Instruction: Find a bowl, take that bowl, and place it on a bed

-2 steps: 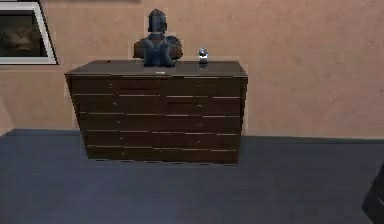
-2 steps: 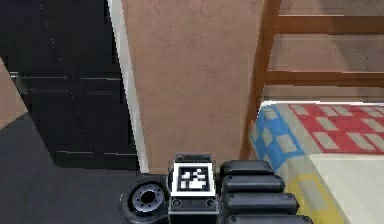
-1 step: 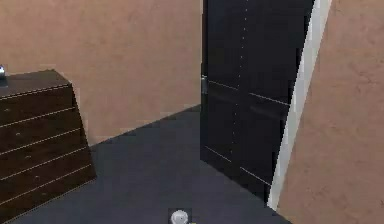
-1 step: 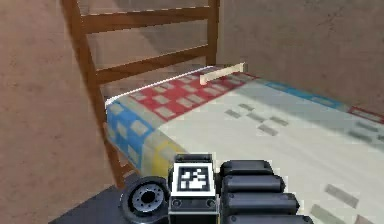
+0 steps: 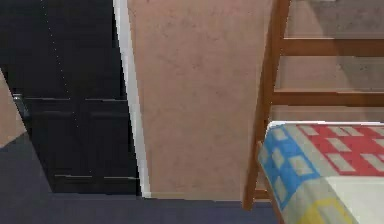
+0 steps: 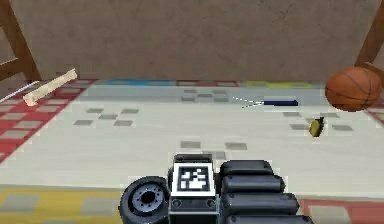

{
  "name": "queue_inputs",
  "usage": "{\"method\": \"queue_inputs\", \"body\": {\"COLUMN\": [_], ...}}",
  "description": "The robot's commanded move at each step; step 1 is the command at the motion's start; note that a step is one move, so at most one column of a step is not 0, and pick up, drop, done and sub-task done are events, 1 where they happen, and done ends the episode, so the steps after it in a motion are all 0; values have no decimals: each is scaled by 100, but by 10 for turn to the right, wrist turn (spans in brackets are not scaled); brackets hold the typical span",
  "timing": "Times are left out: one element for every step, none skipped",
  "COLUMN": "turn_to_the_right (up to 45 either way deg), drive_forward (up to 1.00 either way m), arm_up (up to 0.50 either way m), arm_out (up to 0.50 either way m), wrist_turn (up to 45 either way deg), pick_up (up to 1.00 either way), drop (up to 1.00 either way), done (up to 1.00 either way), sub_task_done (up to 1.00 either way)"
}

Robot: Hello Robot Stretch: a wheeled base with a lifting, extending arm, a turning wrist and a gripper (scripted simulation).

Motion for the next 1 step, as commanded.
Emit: {"method": "queue_inputs", "body": {"turn_to_the_right": [450], "drive_forward": [0], "arm_up": [0], "arm_out": [0], "wrist_turn": [0], "pick_up": [0], "drop": [0], "done": [0], "sub_task_done": [0]}}
